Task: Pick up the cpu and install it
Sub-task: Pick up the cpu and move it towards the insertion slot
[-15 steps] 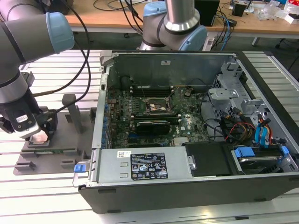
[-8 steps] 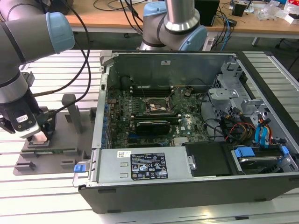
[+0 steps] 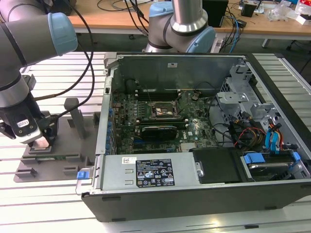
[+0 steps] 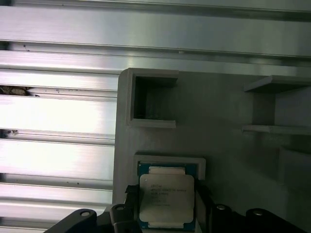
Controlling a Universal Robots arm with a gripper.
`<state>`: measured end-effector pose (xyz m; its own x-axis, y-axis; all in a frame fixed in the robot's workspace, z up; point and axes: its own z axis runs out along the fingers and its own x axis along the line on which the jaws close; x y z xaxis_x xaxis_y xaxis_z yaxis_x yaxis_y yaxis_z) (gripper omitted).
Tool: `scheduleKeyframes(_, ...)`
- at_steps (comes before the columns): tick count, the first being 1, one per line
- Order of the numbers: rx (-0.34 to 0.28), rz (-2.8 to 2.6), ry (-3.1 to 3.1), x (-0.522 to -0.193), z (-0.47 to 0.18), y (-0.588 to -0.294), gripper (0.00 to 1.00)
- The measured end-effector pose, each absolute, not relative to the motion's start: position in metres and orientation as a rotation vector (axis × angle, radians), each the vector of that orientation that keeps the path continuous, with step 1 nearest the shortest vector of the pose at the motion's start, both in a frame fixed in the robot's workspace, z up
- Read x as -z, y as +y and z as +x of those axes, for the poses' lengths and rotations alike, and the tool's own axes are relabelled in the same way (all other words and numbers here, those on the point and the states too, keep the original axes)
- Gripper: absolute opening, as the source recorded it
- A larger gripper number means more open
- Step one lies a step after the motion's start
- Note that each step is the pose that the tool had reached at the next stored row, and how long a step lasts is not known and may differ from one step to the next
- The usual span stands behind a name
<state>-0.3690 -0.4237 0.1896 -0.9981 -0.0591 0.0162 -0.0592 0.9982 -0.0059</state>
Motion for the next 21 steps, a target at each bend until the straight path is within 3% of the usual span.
scheduleKeyframes(9,-0.010,0.092,-3.125,-0.190,-0.369,-0.424,0.55)
scheduleKeyframes(21,-0.012,0.093,-3.124,-0.214,-0.369,-0.423,0.55)
